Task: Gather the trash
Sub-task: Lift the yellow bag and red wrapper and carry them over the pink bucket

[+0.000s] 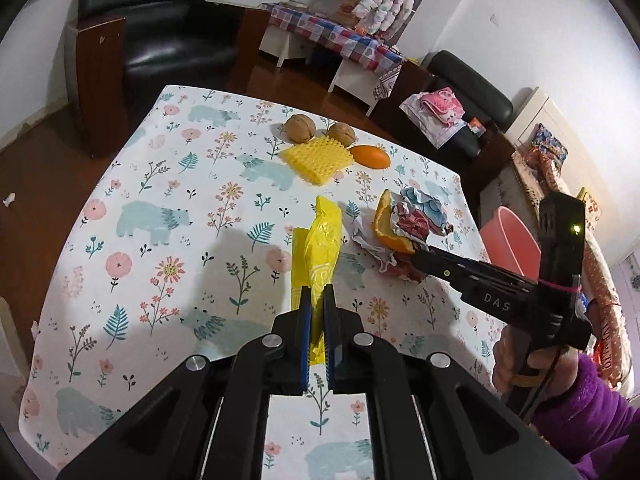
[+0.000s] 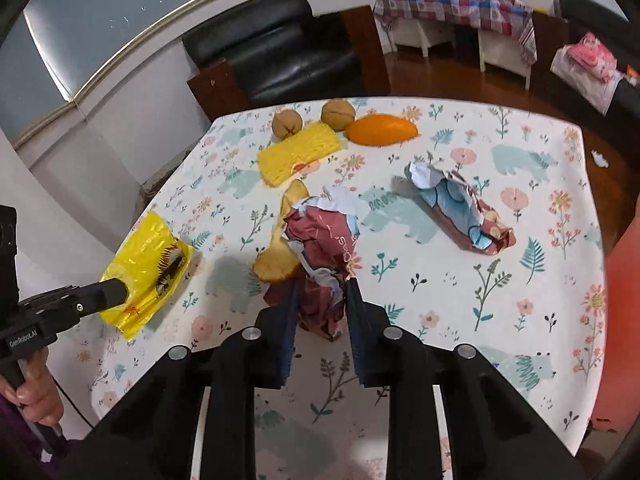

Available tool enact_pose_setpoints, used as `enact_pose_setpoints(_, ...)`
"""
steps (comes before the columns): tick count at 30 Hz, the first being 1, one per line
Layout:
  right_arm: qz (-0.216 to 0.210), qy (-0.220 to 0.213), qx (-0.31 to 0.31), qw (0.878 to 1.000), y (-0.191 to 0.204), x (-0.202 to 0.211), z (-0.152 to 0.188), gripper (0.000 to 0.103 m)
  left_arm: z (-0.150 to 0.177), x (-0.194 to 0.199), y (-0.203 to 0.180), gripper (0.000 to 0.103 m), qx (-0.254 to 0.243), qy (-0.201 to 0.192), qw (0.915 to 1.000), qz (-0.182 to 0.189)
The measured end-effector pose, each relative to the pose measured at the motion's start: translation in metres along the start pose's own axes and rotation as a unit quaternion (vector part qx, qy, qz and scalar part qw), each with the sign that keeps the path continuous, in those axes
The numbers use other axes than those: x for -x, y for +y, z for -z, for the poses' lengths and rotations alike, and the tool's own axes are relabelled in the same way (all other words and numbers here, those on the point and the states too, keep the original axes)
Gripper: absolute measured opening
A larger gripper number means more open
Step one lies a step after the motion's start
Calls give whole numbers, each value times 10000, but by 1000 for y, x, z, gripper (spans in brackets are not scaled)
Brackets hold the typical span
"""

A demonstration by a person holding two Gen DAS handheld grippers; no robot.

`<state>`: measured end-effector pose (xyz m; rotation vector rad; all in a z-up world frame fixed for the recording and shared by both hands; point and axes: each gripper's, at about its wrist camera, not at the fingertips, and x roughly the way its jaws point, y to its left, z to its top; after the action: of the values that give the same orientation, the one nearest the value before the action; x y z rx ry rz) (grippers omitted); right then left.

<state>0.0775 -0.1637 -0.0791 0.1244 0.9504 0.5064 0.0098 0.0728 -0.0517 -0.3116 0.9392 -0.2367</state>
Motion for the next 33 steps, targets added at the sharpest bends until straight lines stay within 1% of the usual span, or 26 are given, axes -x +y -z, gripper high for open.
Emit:
enact_pose_setpoints(2, 71, -73, 57, 9999, 4, 9, 1, 19, -1, 1, 1, 4, -10, -39, 10000, 29)
enact_pose_setpoints(5, 332, -423, 279, 9982, 13, 35, 2, 19, -3, 1, 2, 4, 31, -100, 9999, 57)
enact_pose_setpoints(7, 476, -792, 509, 9944, 24, 59, 1, 19, -5, -1, 2, 4, 85, -101, 9999, 91)
enact_pose_setpoints(9, 719, -1081, 890, 9875, 36, 77, 0, 19, -6, -2, 0, 4, 83, -119, 9998, 127)
enact_pose_setpoints(10, 809, -1081, 982, 9860, 37, 79, 0, 19, -7, -3, -1, 4, 77, -125, 9998, 140)
enact_pose_setpoints(11, 820, -994, 924, 9873, 33, 79, 0, 19, -7, -4, -3, 4, 78, -124, 9998, 163)
enact_pose_setpoints(14, 577, -939, 542, 9924, 18, 84, 4, 19, -8, -4, -10, 4, 23, -129, 9996, 239)
enact_pose_setpoints(20, 134, -1102, -6, 9938, -3, 101, 13, 19, -13, -1, -27, 5, -135, -190, 9991, 349)
enact_pose_setpoints(23, -203, -1152, -414, 9923, -18, 107, 21, 19, -16, -1, -37, 4, -201, -224, 9987, 408)
enact_pose_setpoints(25, -253, -1187, -558, 9910, -24, 110, 24, 19, -17, 0, -43, 5, -242, -239, 9984, 451)
enact_pose_setpoints(33, -139, -1468, -820, 9857, -46, 131, 33, 19, -27, -4, -82, 5, -523, -254, 9961, 671)
